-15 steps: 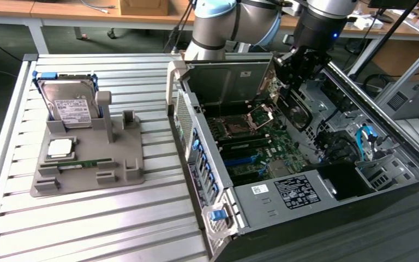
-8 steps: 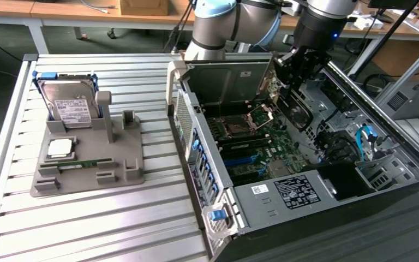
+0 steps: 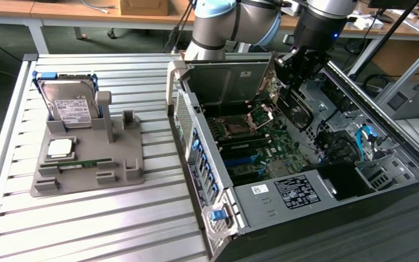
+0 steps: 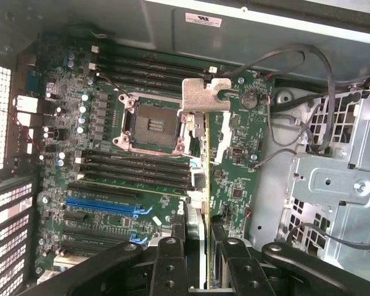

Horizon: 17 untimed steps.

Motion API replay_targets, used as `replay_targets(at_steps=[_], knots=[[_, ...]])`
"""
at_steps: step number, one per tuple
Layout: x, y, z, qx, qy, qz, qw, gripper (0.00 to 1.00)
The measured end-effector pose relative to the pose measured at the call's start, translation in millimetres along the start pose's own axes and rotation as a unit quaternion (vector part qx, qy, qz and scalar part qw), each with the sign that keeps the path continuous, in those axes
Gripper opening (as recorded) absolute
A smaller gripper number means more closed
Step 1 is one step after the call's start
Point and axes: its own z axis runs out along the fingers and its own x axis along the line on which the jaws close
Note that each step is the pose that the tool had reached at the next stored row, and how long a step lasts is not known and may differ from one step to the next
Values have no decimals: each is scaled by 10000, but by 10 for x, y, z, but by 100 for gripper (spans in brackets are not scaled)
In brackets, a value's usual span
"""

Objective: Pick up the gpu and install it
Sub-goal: 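Insert the gpu into the slot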

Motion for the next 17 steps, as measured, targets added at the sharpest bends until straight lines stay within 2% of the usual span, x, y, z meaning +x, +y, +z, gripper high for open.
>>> replay_targets(at_steps=[17], knots=[[0, 0, 0, -4, -6, -141, 9999, 27]])
